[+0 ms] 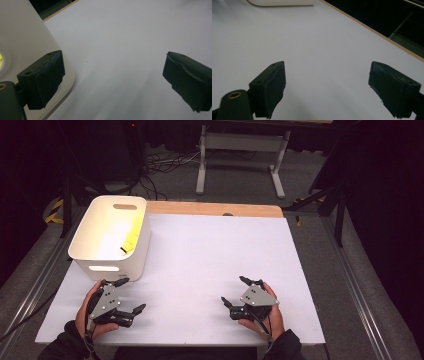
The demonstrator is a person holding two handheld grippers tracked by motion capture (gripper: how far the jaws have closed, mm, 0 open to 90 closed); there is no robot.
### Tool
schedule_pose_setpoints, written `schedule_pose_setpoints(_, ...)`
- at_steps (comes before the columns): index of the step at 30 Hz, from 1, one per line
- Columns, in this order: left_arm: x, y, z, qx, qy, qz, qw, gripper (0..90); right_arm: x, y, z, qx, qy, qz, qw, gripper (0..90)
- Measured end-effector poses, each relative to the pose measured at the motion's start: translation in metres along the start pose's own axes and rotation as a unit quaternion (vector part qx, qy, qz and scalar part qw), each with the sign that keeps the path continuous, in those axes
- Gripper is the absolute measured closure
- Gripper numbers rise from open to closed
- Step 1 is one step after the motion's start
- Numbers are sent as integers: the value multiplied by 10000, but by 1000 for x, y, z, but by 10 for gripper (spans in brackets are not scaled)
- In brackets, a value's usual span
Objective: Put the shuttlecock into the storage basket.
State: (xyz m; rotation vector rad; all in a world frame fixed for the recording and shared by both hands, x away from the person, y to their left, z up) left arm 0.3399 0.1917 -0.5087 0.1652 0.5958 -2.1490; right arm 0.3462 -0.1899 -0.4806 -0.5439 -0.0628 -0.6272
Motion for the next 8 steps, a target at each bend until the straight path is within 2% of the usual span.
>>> schedule_pose_setpoints(8, 3, 2, 1, -27, 12, -26, 10000, 48, 2, -3, 0, 105, 47, -13, 9999, 150)
Point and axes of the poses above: each handheld gripper's, and its own axes: y roughly forward along the jaws, z roughly out of its top, x roughly to its right, the point moved 4 cm from there along y, roughly forward along the jaws, and after that the axes turned 12 degrees about z, right-handed, at the moved point
